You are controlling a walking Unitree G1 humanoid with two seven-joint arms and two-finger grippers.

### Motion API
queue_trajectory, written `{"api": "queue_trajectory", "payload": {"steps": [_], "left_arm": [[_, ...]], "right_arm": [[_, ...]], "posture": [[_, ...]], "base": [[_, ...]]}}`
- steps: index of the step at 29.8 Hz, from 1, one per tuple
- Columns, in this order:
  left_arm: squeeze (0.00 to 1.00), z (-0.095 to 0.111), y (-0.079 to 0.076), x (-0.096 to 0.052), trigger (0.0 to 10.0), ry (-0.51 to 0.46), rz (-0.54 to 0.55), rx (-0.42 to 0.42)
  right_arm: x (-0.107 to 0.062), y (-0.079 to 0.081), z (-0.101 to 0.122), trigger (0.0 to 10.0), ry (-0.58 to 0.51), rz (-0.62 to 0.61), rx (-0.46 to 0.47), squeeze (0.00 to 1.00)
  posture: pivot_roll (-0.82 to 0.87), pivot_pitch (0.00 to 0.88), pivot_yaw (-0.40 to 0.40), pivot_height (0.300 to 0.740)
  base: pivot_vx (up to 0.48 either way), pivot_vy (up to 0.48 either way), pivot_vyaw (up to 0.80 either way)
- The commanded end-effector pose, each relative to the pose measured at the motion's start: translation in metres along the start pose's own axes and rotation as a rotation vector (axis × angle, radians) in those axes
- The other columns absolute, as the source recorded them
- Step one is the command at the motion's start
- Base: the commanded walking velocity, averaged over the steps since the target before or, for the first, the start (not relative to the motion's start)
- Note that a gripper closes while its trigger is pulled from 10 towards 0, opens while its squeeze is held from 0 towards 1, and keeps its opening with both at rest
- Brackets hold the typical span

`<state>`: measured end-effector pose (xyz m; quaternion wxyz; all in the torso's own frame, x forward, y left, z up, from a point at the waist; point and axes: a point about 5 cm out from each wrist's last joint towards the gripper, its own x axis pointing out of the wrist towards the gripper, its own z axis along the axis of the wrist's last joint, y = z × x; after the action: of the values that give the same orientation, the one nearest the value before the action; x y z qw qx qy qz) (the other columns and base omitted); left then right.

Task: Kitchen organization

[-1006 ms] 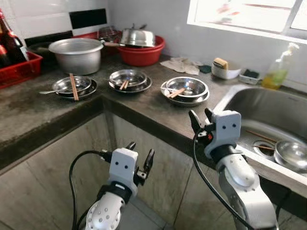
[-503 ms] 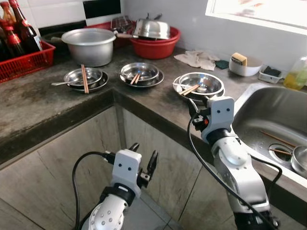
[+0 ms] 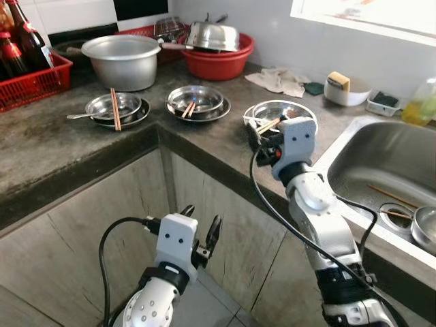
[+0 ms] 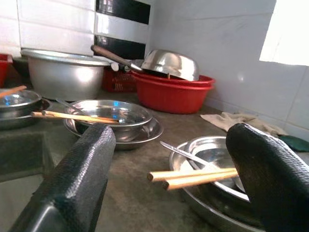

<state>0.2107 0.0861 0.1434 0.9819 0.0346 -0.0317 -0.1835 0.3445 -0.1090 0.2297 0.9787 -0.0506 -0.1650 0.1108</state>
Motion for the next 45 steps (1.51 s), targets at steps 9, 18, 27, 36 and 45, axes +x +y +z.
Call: {"api": "queue_trajectory", "payload": {"steps": [9,18,27,36,45], "left_arm": [[0.0,0.005,-0.001,-0.006,10.0,-0.004,0.011,0.0],[0.0,0.006,-0.003,-0.006,10.0,-0.004,0.006,-0.005],[0.0,0.007,-0.005,-0.006,10.0,-0.007,0.0,-0.016],[0.0,0.007,-0.006,-0.006,10.0,-0.006,0.002,-0.016],[0.0,0.006,-0.007,-0.006,10.0,-0.007,0.002,-0.016]], "right_arm": [[0.018,0.005,-0.011,10.0,0.011,-0.028,-0.07,0.0],[0.029,-0.002,-0.016,10.0,0.014,-0.086,-0.126,0.0],[0.04,0.002,-0.024,10.0,0.054,-0.082,-0.148,0.0],[0.044,-0.003,-0.029,10.0,0.082,-0.112,-0.175,0.0],[0.048,-0.008,-0.028,0.0,0.073,-0.135,-0.177,0.0]], "posture": [[0.08,0.124,-0.081,0.74],[0.08,0.125,-0.082,0.74],[0.08,0.127,-0.087,0.74],[0.08,0.125,-0.095,0.74],[0.08,0.118,-0.099,0.74]], "base": [[0.0,0.0,0.0],[0.0,0.0,0.0],[0.0,0.0,0.0],[0.0,0.0,0.0],[0.0,0.0,0.0]]}}
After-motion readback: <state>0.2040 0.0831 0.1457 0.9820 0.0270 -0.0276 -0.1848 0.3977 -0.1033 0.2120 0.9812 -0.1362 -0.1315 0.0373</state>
